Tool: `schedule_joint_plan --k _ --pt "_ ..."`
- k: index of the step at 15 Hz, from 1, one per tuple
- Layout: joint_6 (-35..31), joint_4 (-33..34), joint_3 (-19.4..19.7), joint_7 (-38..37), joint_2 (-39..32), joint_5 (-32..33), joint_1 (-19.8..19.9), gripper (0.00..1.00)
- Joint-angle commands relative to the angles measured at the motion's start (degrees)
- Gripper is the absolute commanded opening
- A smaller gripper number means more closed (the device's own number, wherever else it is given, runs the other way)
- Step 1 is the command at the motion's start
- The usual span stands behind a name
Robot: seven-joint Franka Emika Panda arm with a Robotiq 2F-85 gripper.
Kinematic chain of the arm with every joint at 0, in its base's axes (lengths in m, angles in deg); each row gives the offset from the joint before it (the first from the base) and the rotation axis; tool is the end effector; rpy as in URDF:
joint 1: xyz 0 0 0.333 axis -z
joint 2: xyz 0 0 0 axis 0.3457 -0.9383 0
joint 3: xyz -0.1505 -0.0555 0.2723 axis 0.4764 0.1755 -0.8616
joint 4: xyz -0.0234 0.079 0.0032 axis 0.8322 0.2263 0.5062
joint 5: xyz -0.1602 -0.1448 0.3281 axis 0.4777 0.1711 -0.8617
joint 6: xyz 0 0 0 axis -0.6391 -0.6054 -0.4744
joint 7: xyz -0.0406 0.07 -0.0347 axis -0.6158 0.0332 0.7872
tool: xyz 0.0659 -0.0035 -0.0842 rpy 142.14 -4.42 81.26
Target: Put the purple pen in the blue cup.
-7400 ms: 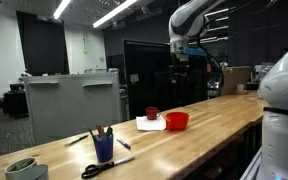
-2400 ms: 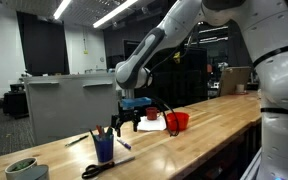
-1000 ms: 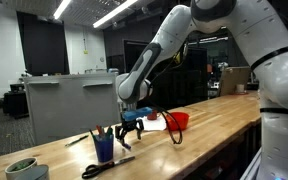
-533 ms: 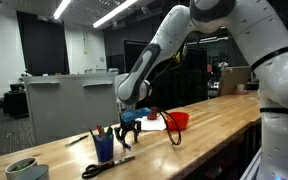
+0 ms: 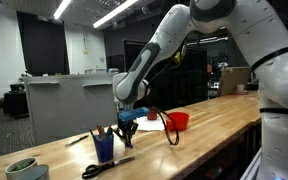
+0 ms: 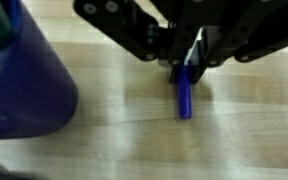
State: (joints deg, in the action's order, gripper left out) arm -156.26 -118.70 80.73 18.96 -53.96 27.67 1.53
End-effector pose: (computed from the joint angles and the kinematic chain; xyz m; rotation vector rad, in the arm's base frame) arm 0.5384 0.2351 0.2286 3.1360 -0.0625 -0.0216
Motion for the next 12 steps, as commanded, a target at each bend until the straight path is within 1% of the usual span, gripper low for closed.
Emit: schedule_joint_plan --k 1,4,6,9,12 --pt "1.34 -1.22 0.46 -0.49 1.90 1.01 -0.55 0.03" --pt "4.00 -3.01 0.39 -0.10 5.57 2.13 -0.73 0.03" --pt "8.31 -4.02 -0.66 1.94 9.17 1.88 -0.03 0.03" --pt "17.59 -4.79 -1.95 4.80 15.51 2.22 0.74 0.03" --pt "30.88 -3.63 -3.72 10.77 21.69 1.17 1.97 0.03"
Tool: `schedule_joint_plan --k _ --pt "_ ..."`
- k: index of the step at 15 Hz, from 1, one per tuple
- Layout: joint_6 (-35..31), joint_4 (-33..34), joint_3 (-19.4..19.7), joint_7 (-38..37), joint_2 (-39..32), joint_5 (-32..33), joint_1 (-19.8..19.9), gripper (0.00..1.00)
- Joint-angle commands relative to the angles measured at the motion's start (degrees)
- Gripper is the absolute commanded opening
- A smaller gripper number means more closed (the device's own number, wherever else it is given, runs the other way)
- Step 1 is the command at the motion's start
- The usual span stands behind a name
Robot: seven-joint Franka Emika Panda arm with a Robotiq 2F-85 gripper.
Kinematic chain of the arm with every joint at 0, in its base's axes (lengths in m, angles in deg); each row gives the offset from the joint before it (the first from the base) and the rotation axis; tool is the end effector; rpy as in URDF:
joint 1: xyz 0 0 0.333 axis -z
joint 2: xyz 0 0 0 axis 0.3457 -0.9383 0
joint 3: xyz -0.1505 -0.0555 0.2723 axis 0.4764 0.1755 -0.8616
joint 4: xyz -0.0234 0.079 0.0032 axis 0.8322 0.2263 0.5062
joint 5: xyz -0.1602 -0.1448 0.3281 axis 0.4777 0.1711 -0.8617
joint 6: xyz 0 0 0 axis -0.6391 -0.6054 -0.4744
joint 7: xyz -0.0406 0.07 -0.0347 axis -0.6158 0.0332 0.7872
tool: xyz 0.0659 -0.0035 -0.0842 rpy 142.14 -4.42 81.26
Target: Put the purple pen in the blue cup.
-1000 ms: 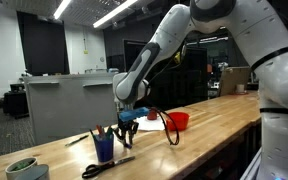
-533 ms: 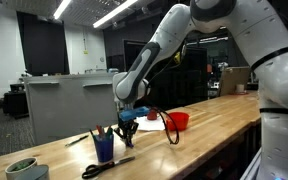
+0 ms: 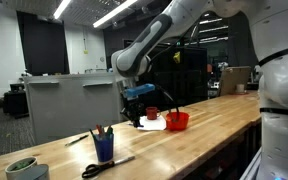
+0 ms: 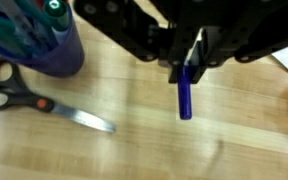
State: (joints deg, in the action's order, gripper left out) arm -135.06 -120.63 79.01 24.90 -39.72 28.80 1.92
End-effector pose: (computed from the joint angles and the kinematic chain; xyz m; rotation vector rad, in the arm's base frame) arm 0.4981 0.2273 0.3277 3.0255 0.1428 -0.2123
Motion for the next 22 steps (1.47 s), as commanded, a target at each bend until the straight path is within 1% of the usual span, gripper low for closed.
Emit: schedule_joint_plan --k 1,2,6,9,12,15,16,19,22 --pt "15.01 -0.84 -2.55 7.99 9.10 -0.61 2.01 0.03" --pt "20.22 0.23 -2.98 10.73 10.35 -0.84 2.27 0.03" --pt "36.44 4.56 -4.67 19.54 12.90 0.79 2.54 0.03" --pt "43.95 8.77 -6.34 23.65 11.63 2.31 1.83 0.03" --pt "47.95 13.28 -8.82 25.50 8.76 3.69 0.69 0.03" --pt "49.10 17.40 -11.25 25.48 4.88 5.11 -0.73 0.03" --pt "40.13 12.56 -9.16 23.07 5.55 -0.88 1.84 0.03" --pt "32.92 8.50 -7.21 22.54 6.79 -5.29 3.91 0.03" --pt "27.36 5.42 -5.54 22.77 6.78 -8.02 5.94 0.03"
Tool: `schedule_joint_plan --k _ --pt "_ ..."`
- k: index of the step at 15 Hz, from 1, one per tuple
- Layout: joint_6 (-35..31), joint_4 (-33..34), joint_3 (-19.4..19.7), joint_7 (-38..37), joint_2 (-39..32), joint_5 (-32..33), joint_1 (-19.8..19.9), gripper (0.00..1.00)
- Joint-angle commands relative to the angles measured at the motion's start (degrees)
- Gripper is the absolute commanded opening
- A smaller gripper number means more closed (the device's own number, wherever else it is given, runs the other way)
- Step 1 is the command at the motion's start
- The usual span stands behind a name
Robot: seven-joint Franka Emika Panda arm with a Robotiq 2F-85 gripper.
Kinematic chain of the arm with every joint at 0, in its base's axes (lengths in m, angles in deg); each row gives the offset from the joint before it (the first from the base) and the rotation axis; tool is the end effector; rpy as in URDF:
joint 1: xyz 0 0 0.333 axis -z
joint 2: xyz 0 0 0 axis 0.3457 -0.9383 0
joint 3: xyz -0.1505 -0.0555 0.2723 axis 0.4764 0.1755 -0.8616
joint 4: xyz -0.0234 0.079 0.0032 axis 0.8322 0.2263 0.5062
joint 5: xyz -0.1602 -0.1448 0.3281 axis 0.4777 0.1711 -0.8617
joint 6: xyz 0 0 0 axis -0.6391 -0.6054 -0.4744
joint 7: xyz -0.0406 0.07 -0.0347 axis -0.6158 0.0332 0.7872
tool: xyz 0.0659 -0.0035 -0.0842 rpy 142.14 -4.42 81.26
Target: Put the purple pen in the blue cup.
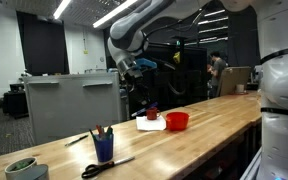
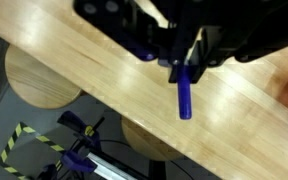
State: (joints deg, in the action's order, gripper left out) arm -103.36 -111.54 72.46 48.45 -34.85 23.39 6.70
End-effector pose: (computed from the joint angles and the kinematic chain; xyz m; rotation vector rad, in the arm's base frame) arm 0.4602 0.2326 0.4122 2.8982 0.7291 -0.7257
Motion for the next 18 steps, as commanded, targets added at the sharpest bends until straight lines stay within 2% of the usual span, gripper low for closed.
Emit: schedule_joint_plan --k 1,4,10,14,18 --pt "-5.46 -4.26 1.29 -0.91 1.93 -2.93 1.55 0.03" --pt "-7.69 -4.18 0.87 -3.24 1.78 2.83 0.74 0.03" --pt "-3.20 -0.90 -2.92 -5.44 1.90 20.28 -4.03 0.03" --pt "0.62 0.34 -6.01 -3.71 1.49 26.79 -7.18 0.03" --pt "7.48 0.98 -8.84 -1.04 -0.08 32.10 -10.02 0.03"
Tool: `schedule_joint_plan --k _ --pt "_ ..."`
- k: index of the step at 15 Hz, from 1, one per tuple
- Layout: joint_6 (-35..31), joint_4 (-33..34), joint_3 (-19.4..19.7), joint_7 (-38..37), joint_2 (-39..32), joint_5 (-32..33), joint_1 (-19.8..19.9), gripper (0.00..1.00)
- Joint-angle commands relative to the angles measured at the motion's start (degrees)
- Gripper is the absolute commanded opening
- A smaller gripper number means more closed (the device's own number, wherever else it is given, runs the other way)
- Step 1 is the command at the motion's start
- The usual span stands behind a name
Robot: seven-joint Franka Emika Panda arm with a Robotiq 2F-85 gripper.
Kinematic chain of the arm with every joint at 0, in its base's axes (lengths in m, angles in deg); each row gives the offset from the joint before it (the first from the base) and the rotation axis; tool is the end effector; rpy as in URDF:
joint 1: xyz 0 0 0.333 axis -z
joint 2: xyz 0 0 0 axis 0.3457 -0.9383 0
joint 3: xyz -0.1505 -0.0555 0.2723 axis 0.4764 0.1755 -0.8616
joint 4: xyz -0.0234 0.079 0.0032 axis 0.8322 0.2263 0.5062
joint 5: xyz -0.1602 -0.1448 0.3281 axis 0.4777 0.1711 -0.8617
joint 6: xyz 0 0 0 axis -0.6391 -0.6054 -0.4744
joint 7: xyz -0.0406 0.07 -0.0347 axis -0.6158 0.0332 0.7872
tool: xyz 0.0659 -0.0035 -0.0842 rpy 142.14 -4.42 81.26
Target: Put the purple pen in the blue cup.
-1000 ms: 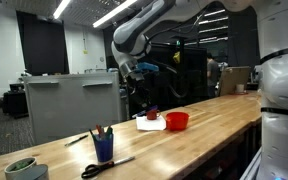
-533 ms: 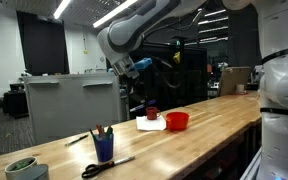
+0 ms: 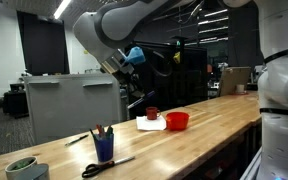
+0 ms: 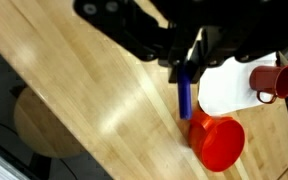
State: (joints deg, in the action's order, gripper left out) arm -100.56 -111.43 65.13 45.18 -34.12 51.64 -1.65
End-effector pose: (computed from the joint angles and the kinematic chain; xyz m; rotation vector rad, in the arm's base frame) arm 0.4154 0.3065 0.4292 2.3114 0.9844 -0.3865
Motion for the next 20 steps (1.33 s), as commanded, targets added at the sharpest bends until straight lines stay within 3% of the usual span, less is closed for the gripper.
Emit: schedule_joint_plan --k 1,5,6,13,14,20 --pt "6.07 1.36 -2.09 2.77 -1.42 5.34 -2.31 0.03" --pt "5.78 1.71 -3.21 3.01 -2.64 9.08 -3.55 0.03" --pt "5.09 0.47 -2.95 1.68 -1.86 7.76 -3.19 0.13" --pt "5.09 1.10 -3.09 2.16 -2.58 8.06 -3.35 0.13" --pt "5.31 1.71 -3.25 2.37 -3.37 9.01 -3.63 0.03" --pt "8.51 7.41 -5.55 9.29 -11.31 23.37 -8.16 0.03"
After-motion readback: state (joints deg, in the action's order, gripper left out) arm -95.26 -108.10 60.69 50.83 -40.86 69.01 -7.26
